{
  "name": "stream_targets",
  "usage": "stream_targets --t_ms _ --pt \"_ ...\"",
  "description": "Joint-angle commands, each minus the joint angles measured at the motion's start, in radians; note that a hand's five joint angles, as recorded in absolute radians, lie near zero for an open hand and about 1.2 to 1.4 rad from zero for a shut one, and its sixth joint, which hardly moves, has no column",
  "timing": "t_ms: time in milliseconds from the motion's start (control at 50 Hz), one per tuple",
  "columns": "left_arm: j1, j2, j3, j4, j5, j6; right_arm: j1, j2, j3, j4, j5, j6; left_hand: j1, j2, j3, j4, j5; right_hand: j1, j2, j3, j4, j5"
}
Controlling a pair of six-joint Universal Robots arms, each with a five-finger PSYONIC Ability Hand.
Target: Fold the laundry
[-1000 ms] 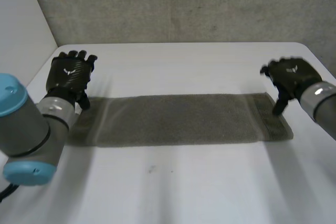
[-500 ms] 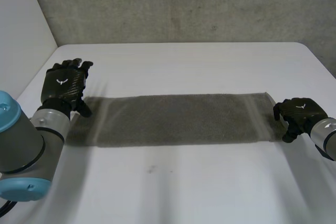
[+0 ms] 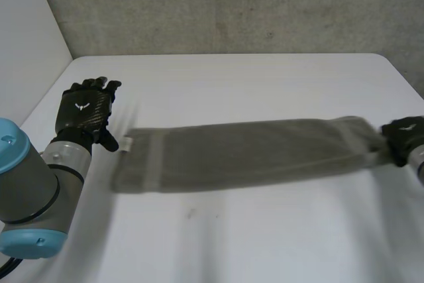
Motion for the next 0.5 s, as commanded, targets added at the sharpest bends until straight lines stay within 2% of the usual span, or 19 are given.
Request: stream_targets --t_ms 20,120,160,180,220,240,280,300,320,340,380,400,440,500 --pt "-0.001 0.003 -0.002 0.001 0.000 0.000 -0.071 -0.076 0.043 -0.143 0.106 -0.215 -0.005 0.009 0.004 0.006 -0.032 0.463 0.228 0.216 0.206 0.252" --pt "-0.001 0.004 -0.002 -0.001 0.000 0.000 -0.037 -0.121 0.040 -0.151 0.072 -0.203 -0.005 0.009 0.004 0.006 -0.032 0.463 0.228 0.216 0.206 0.252" --pt "-0.003 0.008 -0.002 0.001 -0.002 0.000 0.098 -0.173 0.027 -0.152 0.039 -0.140 -0.005 0.009 0.004 0.006 -0.032 0.463 0.228 0.216 0.206 0.252" --pt "-0.003 0.008 -0.002 0.001 -0.002 0.000 0.099 -0.173 0.027 -0.152 0.039 -0.140 -0.005 0.009 0.004 0.006 -0.032 0.463 0.228 0.216 0.206 0.252" --pt "-0.003 0.008 -0.002 0.001 -0.002 0.000 0.241 -0.185 -0.002 -0.151 -0.029 -0.088 -0.005 0.009 0.004 0.006 -0.032 0.463 0.228 0.216 0.206 0.252" --pt "-0.003 0.008 -0.002 0.001 -0.002 0.000 0.242 -0.185 -0.003 -0.151 -0.029 -0.087 -0.005 0.009 0.004 0.006 -0.032 0.463 0.228 0.216 0.206 0.252" --pt "-0.003 0.008 -0.002 -0.001 -0.002 0.000 0.365 -0.178 -0.016 -0.155 -0.110 -0.068 -0.005 0.009 0.004 0.006 -0.032 0.463 0.228 0.216 0.206 0.252" --pt "-0.003 0.008 -0.002 -0.001 -0.002 0.000 0.366 -0.178 -0.016 -0.155 -0.110 -0.068 -0.005 0.009 0.004 0.006 -0.032 0.463 0.228 0.216 0.206 0.252" --pt "-0.004 0.009 -0.004 -0.001 -0.002 0.001 0.427 -0.159 -0.029 -0.164 -0.150 -0.068 -0.005 0.009 0.004 0.006 -0.032 0.463 0.228 0.216 0.206 0.252" --pt "-0.004 0.009 -0.004 -0.001 -0.002 0.001 0.427 -0.159 -0.029 -0.165 -0.150 -0.068 -0.005 0.009 0.004 0.006 -0.032 0.463 0.228 0.216 0.206 0.252" --pt "-0.004 0.009 -0.004 -0.001 -0.002 0.001 0.568 -0.092 -0.070 -0.190 -0.216 -0.074 -0.005 0.009 0.004 0.006 -0.032 0.463 0.228 0.216 0.206 0.252" --pt "-0.004 0.009 -0.004 -0.001 -0.002 0.001 0.569 -0.092 -0.070 -0.191 -0.216 -0.074 -0.005 0.009 0.004 0.006 -0.032 0.463 0.228 0.216 0.206 0.252" --pt "-0.006 0.009 -0.004 -0.001 -0.002 0.001 0.692 -0.017 -0.125 -0.215 -0.250 -0.071 -0.005 0.009 0.004 0.006 -0.032 0.463 0.228 0.216 0.206 0.252" --pt "-0.006 0.008 -0.004 0.001 -0.002 0.001 0.734 0.031 -0.151 -0.220 -0.262 -0.071 -0.005 0.009 0.004 0.006 -0.032 0.463 0.228 0.216 0.206 0.252"
